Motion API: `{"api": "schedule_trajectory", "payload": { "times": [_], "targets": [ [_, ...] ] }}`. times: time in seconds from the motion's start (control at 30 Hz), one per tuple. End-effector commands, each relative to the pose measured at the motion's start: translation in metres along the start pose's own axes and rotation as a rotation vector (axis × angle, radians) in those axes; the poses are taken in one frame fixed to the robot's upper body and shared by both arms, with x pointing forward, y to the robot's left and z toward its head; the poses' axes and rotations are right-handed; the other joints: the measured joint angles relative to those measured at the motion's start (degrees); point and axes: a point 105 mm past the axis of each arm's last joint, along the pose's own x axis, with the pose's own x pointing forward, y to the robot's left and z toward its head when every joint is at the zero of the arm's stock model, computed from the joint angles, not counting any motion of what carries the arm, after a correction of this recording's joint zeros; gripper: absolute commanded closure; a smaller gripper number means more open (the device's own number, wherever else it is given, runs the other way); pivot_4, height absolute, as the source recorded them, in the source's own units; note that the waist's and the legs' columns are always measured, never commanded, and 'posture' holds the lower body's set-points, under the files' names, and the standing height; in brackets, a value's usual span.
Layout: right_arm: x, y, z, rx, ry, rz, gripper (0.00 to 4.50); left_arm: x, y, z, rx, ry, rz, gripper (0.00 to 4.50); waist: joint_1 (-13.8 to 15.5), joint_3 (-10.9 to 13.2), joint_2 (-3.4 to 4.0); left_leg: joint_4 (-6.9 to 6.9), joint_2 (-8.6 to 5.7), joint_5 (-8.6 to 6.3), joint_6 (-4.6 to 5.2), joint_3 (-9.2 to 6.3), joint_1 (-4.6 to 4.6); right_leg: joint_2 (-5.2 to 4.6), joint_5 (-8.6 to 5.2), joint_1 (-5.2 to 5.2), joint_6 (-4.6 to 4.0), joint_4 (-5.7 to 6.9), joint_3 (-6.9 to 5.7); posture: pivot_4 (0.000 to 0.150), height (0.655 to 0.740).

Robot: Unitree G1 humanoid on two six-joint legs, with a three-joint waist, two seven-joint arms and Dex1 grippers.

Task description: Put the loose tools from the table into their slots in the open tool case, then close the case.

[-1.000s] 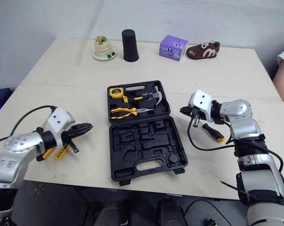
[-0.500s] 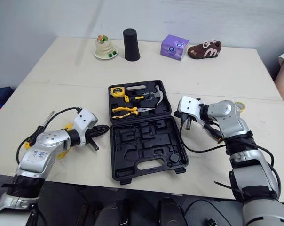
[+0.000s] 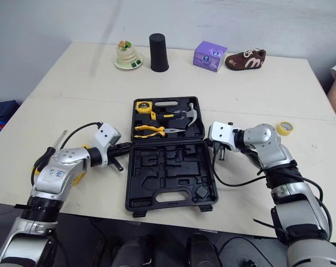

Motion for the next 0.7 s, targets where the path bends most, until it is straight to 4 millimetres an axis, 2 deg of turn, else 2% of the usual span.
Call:
{"api": "schedule_trajectory", "payload": {
  "times": [0.03,0.33,0.47,0.6,0.7],
  "targets": [
    [-0.009,0.006,0.015,-0.009,-0.050,0.020,4.50,0.005,-0.007,0.019,0.069,-0.057,-0.055,4.44,0.2,0.0,0.00,0.00,0.00,0.00,0.00,0.00,0.00,0.00,0.00,0.00,0.00,0.00,0.00,0.150,0.7400],
    [-0.023,0.034,0.010,0.062,-0.019,0.033,4.50,0.010,-0.014,0.023,0.118,-0.071,-0.125,4.44,0.4,0.0,0.00,0.02,-0.05,-0.04,0.08,-0.06,-0.09,-0.03,0.01,0.01,0.02,-0.11,-0.07,0.150,0.7400],
    [-0.026,0.037,0.007,0.075,-0.008,0.011,4.50,0.009,-0.015,0.021,0.138,-0.058,-0.141,4.44,0.5,0.0,0.00,0.01,-0.06,-0.05,0.09,-0.07,-0.08,-0.03,0.02,0.04,0.03,-0.16,-0.08,0.150,0.7400],
    [-0.026,0.036,0.006,0.078,-0.009,-0.007,4.50,0.003,0.001,0.020,0.157,-0.045,-0.063,4.44,0.4,0.0,0.00,0.04,-0.06,-0.05,0.09,-0.08,-0.08,-0.02,0.02,0.06,0.04,-0.17,-0.08,0.150,0.7400],
    [-0.032,0.035,0.000,0.070,-0.003,-0.020,4.50,-0.022,0.025,0.020,0.202,-0.014,0.019,4.44,0.3,0.0,-0.03,0.05,-0.05,-0.05,0.09,-0.08,-0.08,-0.02,0.02,0.06,0.04,-0.17,-0.09,0.150,0.7400]
  ]
}}
